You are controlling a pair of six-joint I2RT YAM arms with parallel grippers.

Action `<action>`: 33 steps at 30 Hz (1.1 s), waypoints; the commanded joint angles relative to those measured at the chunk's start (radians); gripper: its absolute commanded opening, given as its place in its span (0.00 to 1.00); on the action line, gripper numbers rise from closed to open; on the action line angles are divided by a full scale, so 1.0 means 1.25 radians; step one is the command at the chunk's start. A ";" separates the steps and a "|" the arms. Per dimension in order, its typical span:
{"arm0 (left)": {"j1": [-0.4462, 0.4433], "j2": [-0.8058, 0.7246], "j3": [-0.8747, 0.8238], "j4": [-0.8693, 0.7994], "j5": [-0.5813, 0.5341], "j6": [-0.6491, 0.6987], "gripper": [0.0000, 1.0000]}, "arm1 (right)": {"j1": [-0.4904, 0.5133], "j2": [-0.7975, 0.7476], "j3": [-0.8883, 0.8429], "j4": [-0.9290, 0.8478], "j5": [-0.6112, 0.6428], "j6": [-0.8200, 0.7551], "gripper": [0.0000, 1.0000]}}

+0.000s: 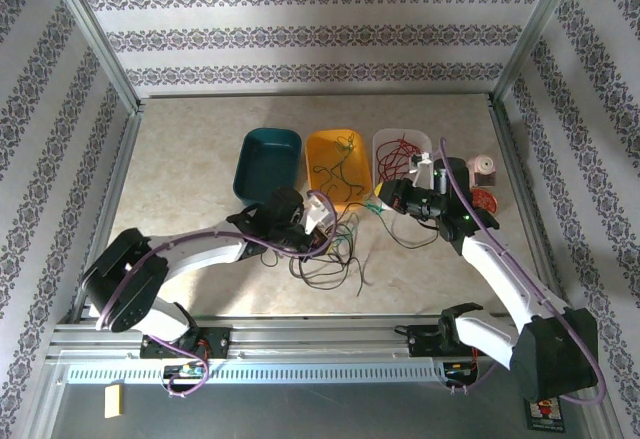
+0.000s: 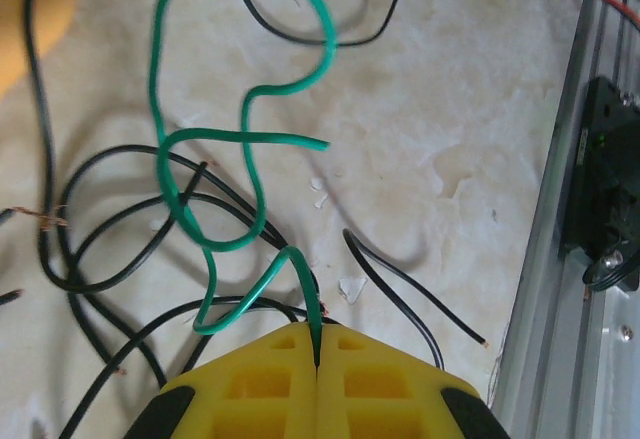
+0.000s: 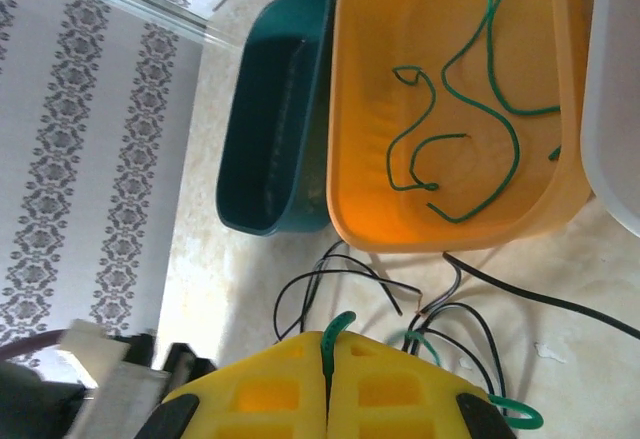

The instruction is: Untangle the cables

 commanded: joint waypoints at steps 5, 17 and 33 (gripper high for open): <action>0.060 -0.099 -0.032 0.221 -0.054 -0.144 0.00 | 0.066 0.211 0.148 0.076 0.109 -0.026 0.01; 0.153 -0.131 -0.020 0.252 -0.055 -0.215 0.00 | 0.083 0.500 0.367 0.121 0.194 -0.024 0.46; 0.185 0.274 0.261 0.273 -0.099 -0.255 0.32 | 0.087 0.193 0.132 0.078 0.275 -0.069 0.55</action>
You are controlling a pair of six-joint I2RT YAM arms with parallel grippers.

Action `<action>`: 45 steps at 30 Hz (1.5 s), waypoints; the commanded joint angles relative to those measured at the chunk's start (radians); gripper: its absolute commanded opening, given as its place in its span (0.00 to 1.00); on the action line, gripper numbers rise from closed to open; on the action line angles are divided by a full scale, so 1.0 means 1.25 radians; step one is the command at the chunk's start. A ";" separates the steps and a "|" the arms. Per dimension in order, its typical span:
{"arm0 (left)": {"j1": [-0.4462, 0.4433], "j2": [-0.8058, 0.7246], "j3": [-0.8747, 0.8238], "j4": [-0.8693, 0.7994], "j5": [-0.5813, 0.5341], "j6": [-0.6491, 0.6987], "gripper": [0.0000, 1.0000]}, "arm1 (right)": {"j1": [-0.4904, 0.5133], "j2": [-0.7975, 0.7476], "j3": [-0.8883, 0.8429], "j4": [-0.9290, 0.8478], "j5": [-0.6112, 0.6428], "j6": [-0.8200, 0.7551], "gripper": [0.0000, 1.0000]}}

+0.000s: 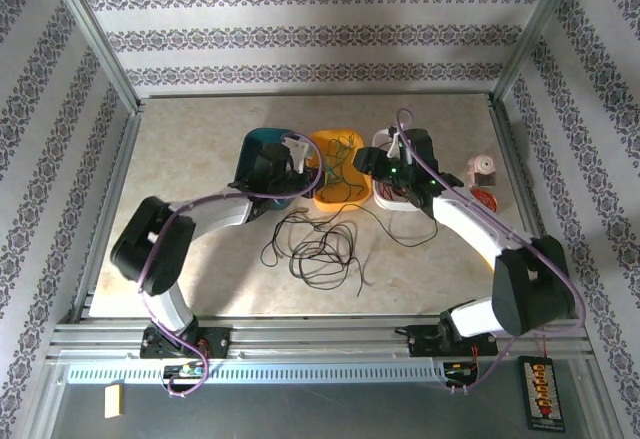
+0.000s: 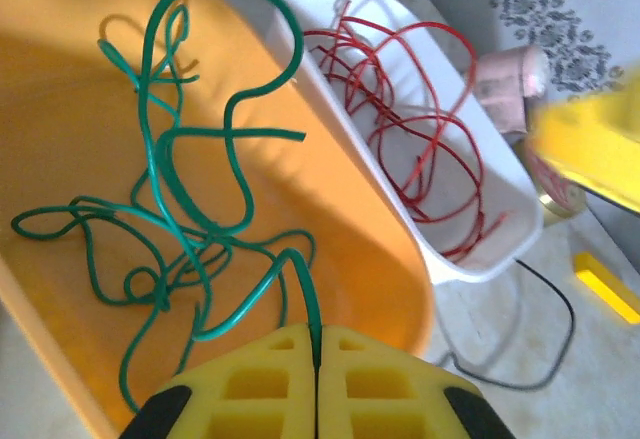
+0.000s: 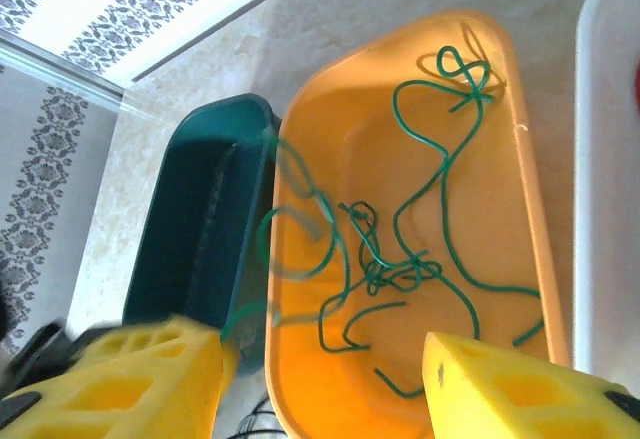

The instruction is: Untangle the cables

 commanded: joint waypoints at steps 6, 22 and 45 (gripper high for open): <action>0.004 -0.007 0.052 0.066 -0.024 -0.021 0.82 | 0.037 -0.120 -0.089 -0.082 0.007 -0.082 0.55; -0.003 -0.379 -0.187 -0.530 -0.235 0.064 0.88 | 0.167 -0.121 -0.160 -0.181 0.024 -0.176 0.55; -0.040 -0.287 -0.301 -0.640 -0.212 -0.096 0.59 | 0.162 -0.072 -0.115 -0.190 0.038 -0.196 0.55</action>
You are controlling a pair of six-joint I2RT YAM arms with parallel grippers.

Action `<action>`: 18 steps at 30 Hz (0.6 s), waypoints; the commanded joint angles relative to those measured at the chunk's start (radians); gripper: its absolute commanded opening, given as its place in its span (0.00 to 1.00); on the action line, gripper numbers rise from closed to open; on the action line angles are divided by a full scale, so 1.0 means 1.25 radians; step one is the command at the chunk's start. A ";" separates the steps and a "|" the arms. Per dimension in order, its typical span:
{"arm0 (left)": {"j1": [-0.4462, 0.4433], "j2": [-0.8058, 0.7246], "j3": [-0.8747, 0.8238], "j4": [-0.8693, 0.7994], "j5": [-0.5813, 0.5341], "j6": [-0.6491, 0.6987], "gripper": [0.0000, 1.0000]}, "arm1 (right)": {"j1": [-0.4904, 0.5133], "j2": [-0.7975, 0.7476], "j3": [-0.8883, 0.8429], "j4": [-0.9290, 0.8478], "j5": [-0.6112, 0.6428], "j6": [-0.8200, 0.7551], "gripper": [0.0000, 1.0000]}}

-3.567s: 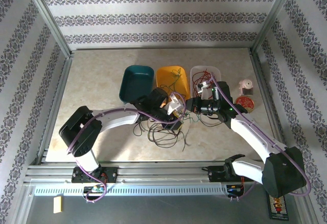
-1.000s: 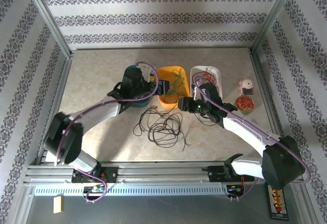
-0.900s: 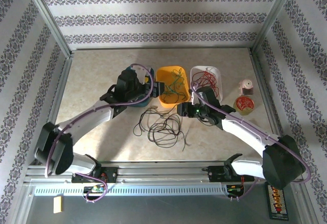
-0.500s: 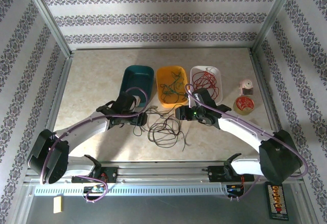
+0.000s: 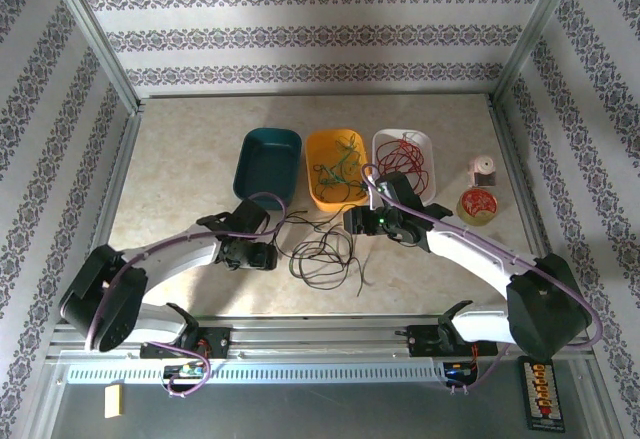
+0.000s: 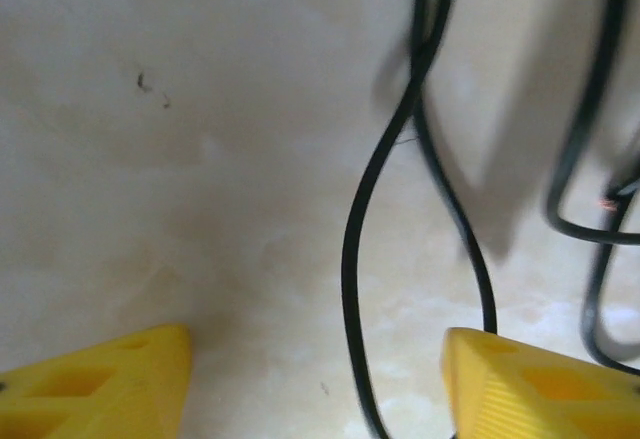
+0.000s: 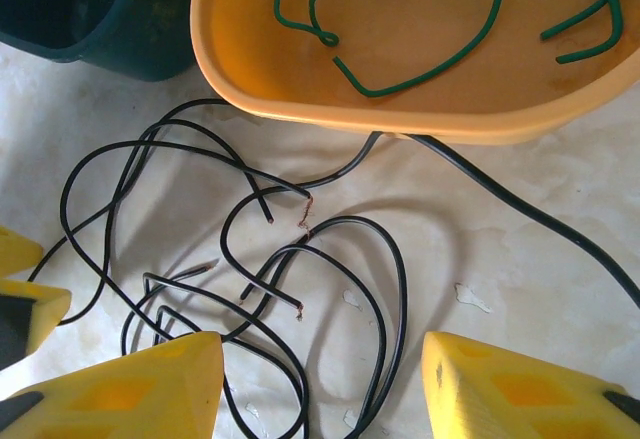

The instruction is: Untangle the cables

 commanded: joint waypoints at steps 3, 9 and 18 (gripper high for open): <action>-0.010 0.043 0.007 0.015 -0.012 -0.023 0.28 | -0.005 0.004 0.030 -0.007 0.018 -0.023 0.55; -0.019 -0.105 0.036 -0.046 -0.243 -0.037 0.00 | -0.010 0.000 0.026 0.003 0.027 -0.016 0.55; -0.021 -0.296 0.264 -0.079 -0.439 0.101 0.00 | -0.009 -0.011 0.014 0.021 0.034 -0.003 0.54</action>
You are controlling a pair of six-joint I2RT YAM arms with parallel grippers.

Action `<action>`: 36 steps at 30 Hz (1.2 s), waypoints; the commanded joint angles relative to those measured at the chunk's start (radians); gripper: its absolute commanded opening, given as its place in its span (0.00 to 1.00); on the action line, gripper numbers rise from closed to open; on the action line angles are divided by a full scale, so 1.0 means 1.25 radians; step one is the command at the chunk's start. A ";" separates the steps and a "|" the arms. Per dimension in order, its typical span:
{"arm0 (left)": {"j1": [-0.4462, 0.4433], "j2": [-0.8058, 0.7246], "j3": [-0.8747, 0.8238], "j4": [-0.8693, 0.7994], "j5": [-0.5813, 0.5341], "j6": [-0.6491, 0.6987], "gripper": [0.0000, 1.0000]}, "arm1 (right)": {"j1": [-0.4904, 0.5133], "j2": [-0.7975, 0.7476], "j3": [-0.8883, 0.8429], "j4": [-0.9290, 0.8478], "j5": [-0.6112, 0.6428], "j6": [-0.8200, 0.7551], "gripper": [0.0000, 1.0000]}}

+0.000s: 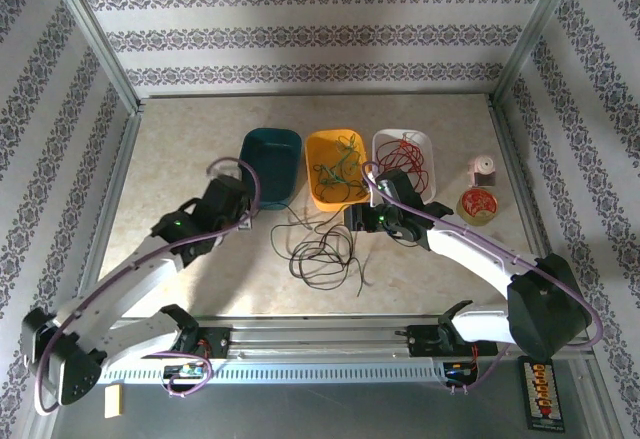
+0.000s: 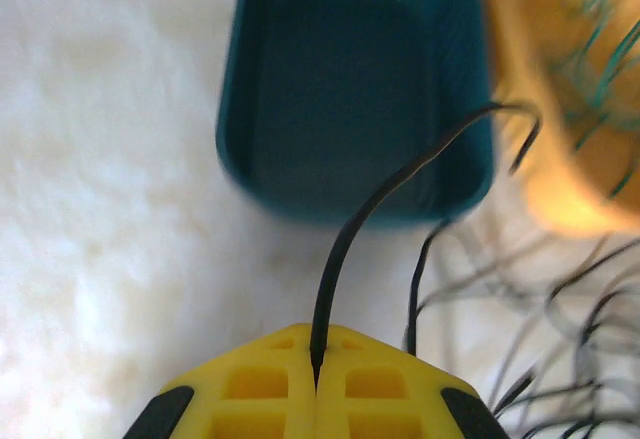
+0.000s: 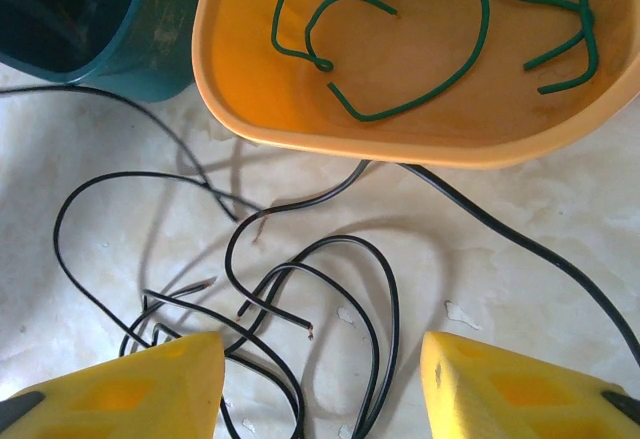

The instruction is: Untangle the cables

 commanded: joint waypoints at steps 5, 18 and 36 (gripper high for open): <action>-0.008 0.079 0.247 -0.029 -0.089 0.154 0.00 | -0.005 -0.017 0.001 0.023 0.015 0.005 0.54; 0.087 0.437 0.575 -0.034 -0.121 0.255 0.00 | -0.005 -0.061 -0.019 0.014 0.020 0.009 0.54; 0.164 0.634 0.374 0.061 -0.017 0.031 0.00 | -0.011 -0.090 -0.035 -0.004 0.023 0.013 0.54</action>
